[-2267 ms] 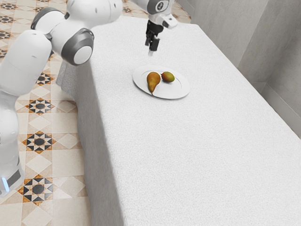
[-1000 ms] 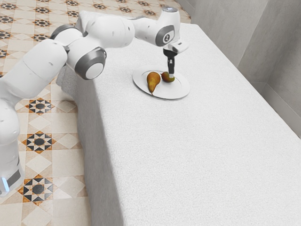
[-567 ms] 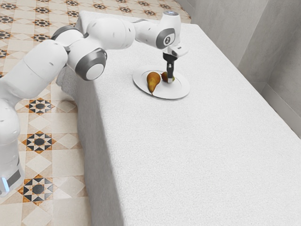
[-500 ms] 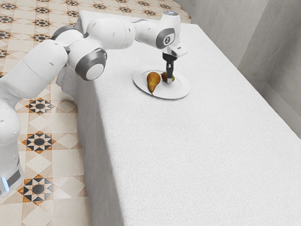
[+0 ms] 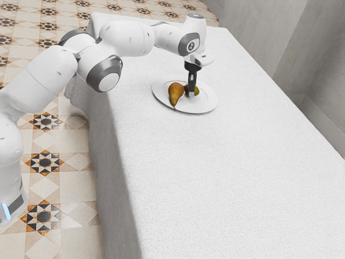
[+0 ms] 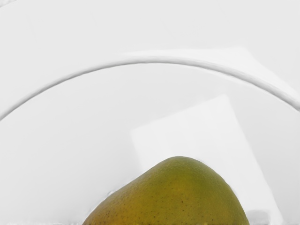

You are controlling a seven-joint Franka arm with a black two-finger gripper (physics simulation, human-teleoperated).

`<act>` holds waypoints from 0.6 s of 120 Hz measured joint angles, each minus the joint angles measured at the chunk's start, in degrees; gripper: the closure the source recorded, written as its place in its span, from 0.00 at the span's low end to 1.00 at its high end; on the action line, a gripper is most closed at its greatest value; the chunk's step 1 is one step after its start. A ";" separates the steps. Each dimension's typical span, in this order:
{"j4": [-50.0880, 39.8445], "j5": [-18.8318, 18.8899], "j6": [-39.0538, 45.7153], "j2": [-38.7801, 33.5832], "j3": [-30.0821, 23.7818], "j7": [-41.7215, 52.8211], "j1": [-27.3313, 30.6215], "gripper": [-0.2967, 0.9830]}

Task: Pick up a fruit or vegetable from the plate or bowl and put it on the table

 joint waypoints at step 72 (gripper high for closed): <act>2.79 1.14 2.10 -0.04 -0.09 0.09 0.41 0.57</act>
